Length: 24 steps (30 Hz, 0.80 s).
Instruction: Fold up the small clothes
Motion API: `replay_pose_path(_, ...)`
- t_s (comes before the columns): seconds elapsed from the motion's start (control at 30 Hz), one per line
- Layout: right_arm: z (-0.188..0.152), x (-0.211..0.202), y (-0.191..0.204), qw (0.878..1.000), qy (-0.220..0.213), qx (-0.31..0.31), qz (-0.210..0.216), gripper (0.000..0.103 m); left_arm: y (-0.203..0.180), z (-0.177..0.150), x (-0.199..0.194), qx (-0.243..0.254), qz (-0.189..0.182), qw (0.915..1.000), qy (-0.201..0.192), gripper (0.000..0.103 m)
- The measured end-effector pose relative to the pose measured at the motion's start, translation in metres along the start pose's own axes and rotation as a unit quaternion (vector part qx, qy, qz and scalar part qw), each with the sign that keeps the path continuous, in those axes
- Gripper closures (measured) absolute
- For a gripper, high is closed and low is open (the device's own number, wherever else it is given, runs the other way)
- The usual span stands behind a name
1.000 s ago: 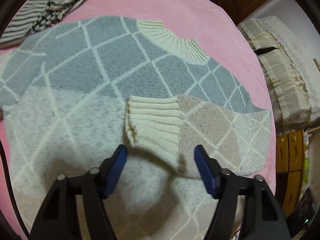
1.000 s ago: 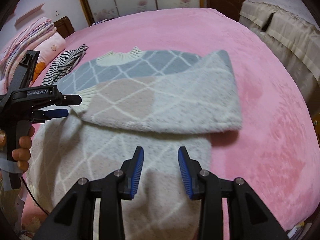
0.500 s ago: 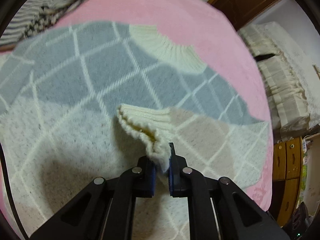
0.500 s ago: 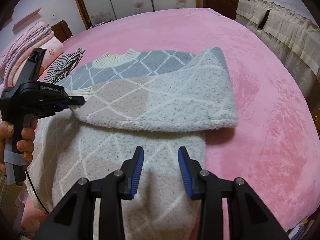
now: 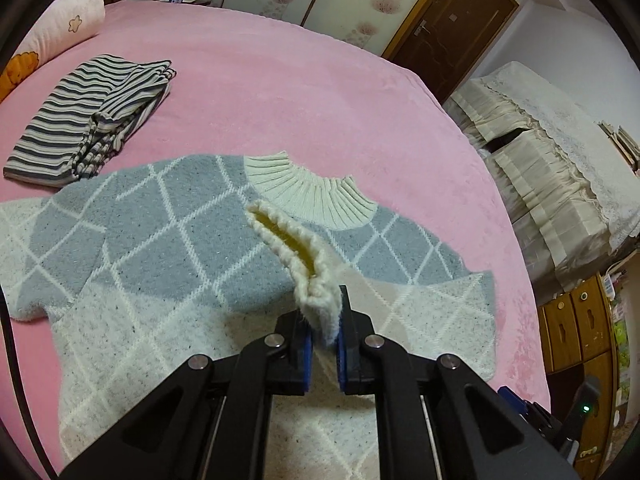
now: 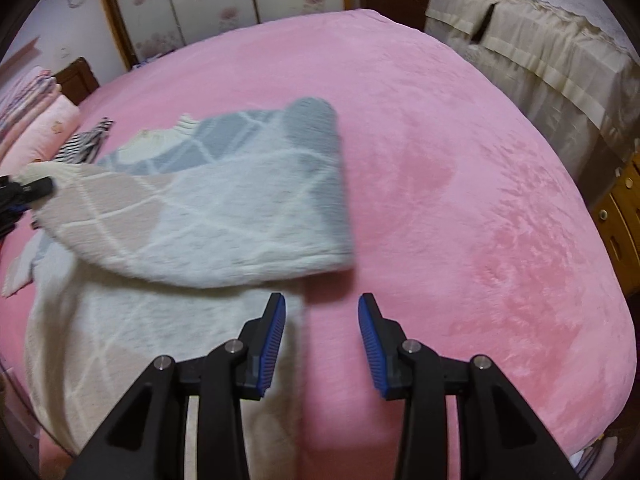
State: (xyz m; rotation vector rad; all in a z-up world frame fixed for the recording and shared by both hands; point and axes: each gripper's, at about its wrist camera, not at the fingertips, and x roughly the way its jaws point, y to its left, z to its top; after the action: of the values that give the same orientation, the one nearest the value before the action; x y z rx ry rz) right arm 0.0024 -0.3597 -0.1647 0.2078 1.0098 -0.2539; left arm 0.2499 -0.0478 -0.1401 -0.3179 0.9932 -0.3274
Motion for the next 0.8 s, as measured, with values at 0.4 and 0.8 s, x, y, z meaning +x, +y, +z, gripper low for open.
replay_pose_path(0.4,0.010,0.028,-0.008,0.999,0.019,0.009,0.027,0.065,-0.022,0.035,0.000,0.028,-0.012,0.9991,-0.028,0.096)
replay_pose_path(0.8,0.022,0.035,0.004,0.998,0.000,0.018,0.054,0.064,-0.006,0.076,-0.007,0.031,0.014,0.9957,-0.086,0.096)
